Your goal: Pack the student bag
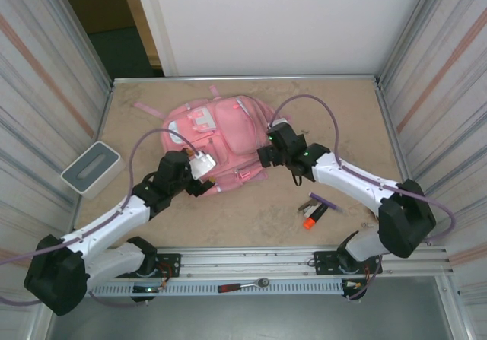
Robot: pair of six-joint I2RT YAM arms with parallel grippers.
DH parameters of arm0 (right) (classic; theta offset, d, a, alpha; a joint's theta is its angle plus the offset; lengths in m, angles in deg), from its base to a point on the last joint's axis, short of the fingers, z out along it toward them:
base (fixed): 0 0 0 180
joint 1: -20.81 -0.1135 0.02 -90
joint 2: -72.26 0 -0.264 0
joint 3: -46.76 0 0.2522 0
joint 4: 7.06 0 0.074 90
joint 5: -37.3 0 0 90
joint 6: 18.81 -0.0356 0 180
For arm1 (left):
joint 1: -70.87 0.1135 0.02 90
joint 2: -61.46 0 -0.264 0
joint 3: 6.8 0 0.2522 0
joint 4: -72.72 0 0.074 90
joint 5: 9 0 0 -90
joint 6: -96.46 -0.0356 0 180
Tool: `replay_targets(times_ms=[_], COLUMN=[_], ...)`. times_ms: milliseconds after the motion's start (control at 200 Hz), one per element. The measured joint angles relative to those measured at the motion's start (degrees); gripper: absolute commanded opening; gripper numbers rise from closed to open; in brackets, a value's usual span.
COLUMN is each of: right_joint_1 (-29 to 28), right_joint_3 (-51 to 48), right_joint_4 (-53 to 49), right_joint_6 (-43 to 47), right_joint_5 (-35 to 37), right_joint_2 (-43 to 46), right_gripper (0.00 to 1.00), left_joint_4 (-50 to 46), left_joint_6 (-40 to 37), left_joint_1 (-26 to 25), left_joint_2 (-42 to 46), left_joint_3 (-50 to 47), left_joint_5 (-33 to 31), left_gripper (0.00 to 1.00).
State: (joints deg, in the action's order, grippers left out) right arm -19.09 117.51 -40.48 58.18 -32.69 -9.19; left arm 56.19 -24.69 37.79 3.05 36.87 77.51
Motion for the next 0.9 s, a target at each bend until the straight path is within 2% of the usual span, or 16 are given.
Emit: replay_targets(times_ms=[110, 235, 376, 571, 792, 902], right_joint_1=[1.0, 0.1, -0.2, -0.7, -4.3, -5.6], right_joint_3=[-3.5, -8.0, -9.8, -9.9, -11.6, -12.2], right_joint_4=[1.9, 4.5, 6.4, 8.3, 11.6, 12.8], right_joint_6=[0.0, 0.2, 0.2, 0.4, 4.9, 7.4], right_joint_5=[-4.0, -8.3, -11.0, -12.0, -12.4, -12.5], right_joint_2=[2.3, 4.6, 4.8, 4.5, 5.7, 7.2], right_gripper=[0.99, 0.97, 0.96, 0.95, 0.93, 0.91], left_joint_4=[0.6, 3.3, 6.5, 9.3, 8.8, 8.5], left_joint_6=[-5.1, -9.0, -11.7, -13.4, -12.6, -11.3], left_joint_1=[-1.3, -2.0, -2.0, -2.0, -0.9, -0.2], left_joint_2=[-1.3, -5.3, -9.4, -11.2, -10.0, -9.5], left_joint_3=[-1.3, -1.3, -1.3, -1.3, -1.3, -1.3], left_joint_5=[2.5, 2.0, 0.0, -1.2, 1.9, 3.8], left_gripper=[0.89, 0.79, 0.62, 0.29, 0.09, 0.02])
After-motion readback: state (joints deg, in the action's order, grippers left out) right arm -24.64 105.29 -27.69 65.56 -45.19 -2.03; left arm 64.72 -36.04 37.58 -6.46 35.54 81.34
